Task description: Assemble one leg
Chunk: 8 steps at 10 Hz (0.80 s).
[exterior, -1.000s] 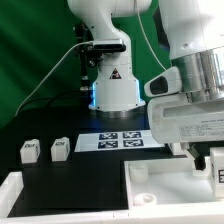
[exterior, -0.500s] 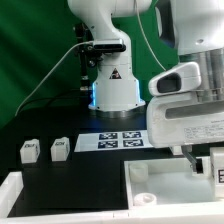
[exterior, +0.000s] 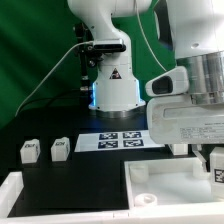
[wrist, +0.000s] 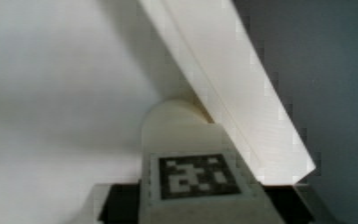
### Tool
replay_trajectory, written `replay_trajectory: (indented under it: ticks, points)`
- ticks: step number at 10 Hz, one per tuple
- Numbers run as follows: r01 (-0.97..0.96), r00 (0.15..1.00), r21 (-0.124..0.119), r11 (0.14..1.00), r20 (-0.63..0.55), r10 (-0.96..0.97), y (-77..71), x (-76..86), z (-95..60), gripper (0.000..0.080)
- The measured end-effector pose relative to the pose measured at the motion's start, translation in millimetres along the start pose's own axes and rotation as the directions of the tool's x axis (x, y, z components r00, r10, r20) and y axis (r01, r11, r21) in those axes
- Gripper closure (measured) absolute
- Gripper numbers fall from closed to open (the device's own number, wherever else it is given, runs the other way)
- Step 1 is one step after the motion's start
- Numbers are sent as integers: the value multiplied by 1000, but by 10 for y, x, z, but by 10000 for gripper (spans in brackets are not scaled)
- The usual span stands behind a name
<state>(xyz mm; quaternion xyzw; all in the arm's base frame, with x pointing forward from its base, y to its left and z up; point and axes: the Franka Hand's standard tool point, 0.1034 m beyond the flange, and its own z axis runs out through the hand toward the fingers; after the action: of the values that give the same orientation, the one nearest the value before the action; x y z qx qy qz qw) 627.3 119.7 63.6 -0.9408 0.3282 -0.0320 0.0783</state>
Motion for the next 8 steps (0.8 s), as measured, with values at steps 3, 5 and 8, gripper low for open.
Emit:
replay_trajectory:
  ticks: [3,5,8]
  points:
    - [-281,960,8,960,9,281,-4,-5,5,506]
    - [-580,814,-4,814,14,580,-44,-15,29,506]
    - [-838,546,-5,546,6,838,-83,-62,38,506]
